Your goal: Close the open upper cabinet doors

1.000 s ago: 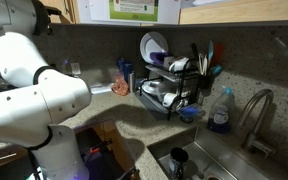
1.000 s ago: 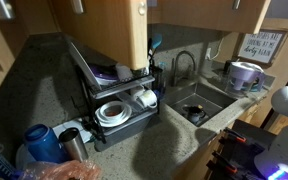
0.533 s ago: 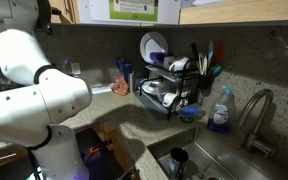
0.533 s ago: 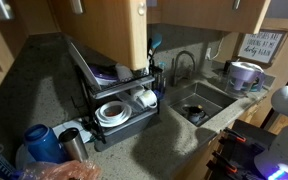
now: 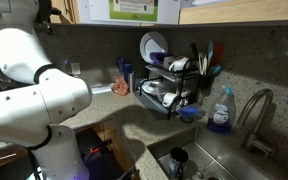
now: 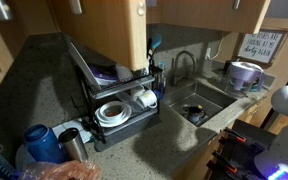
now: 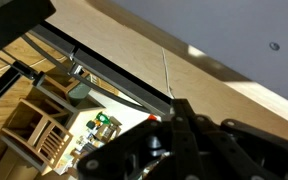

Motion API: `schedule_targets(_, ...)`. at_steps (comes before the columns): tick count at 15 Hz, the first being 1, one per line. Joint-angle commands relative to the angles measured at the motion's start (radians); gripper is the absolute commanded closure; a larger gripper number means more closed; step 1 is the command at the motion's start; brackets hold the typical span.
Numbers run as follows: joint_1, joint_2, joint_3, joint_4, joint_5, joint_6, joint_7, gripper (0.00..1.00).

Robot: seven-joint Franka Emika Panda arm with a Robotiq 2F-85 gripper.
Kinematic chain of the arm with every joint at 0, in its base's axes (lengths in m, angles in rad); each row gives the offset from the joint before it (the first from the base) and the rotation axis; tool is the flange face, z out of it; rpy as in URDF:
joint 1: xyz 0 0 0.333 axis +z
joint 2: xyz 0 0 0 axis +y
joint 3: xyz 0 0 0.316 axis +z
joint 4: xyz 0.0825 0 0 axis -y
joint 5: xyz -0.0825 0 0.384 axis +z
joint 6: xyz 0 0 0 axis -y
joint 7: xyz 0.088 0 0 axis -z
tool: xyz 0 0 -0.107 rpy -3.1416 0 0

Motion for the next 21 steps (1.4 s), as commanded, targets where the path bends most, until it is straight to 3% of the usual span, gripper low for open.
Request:
schedule_targets(1,0.037,0.036,-0.02,0.032,0.061,0.018,-0.006,0.99)
schedule_targets(14,0.201,0.028,-0.042,0.012,0.106,0.006,-0.035,0.99)
schedule_targets(21,0.4,-0.034,-0.039,-0.065,0.158,-0.024,-0.084,1.0)
